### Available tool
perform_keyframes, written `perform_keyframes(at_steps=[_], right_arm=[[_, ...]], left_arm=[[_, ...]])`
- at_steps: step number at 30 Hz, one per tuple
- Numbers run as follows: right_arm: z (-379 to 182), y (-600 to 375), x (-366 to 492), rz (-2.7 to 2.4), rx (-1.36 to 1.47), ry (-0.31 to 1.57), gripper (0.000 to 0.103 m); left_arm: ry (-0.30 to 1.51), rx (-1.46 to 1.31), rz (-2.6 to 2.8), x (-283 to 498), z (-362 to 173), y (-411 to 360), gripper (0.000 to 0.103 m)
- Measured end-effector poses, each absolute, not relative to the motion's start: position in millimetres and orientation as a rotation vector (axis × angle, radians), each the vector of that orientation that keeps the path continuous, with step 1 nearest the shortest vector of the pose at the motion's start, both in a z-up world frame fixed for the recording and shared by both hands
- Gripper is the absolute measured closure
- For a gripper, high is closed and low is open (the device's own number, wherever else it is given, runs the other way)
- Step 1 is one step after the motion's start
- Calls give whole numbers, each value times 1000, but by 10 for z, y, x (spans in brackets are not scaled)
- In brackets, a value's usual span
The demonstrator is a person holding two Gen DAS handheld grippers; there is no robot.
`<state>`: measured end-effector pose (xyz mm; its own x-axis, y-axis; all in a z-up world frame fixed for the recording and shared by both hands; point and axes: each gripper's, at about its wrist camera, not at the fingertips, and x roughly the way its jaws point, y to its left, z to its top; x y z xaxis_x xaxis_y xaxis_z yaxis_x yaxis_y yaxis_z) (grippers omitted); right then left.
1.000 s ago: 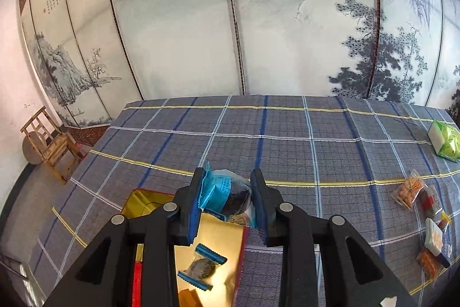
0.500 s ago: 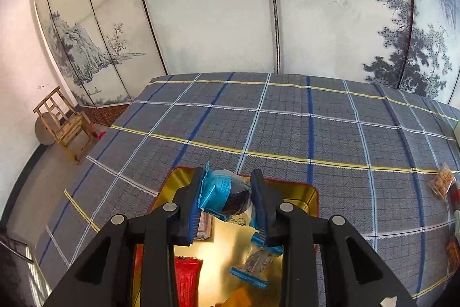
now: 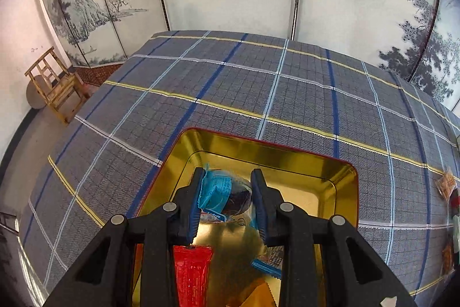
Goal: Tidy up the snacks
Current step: 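Carry the blue-wrapped candy into the tin and open the left gripper, then grasp the blue soda crackers packet with the right gripper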
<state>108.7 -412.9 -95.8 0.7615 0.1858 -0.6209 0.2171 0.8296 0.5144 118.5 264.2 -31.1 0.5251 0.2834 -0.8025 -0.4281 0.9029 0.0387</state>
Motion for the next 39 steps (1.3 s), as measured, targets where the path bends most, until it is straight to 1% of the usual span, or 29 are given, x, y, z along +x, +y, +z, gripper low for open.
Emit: perform_keyframes(at_steps=[7, 16, 20, 22, 24, 26, 28, 29, 30, 35, 39], right_arm=[[-957, -4130, 1087, -18, 606, 717, 9], [-958, -4112, 1084, -12, 604, 718, 9], [-958, -4111, 1083, -12, 604, 718, 9], [-957, -4114, 1085, -12, 604, 718, 9], [-958, -4109, 1083, -12, 603, 719, 8], [-961, -4107, 1081, -11, 603, 719, 8], [-964, -4096, 1088, -12, 598, 722, 7], [-966, -4085, 1088, -13, 593, 725, 7], [-967, -4072, 1090, -15, 587, 728, 7], [-947, -3909, 1159, -45, 484, 783, 6], [-853, -3509, 1204, 18, 328, 827, 6]], left_arm=[[1000, -197, 397, 1308, -467, 2663, 75], [1034, -147, 410, 1429, -578, 2593, 74], [1037, -144, 407, 1443, -574, 2596, 70], [1024, -153, 398, 1426, -544, 2611, 63], [981, -158, 406, 1352, -452, 2636, 41], [915, -150, 390, 1226, -312, 2632, 36], [854, -114, 394, 1032, -149, 2600, 27], [822, -104, 392, 912, -73, 2578, 17], [776, -101, 380, 744, 19, 2552, 10], [634, -70, 296, -129, 304, 2414, 0], [635, -91, 243, -769, 215, 2364, 0]])
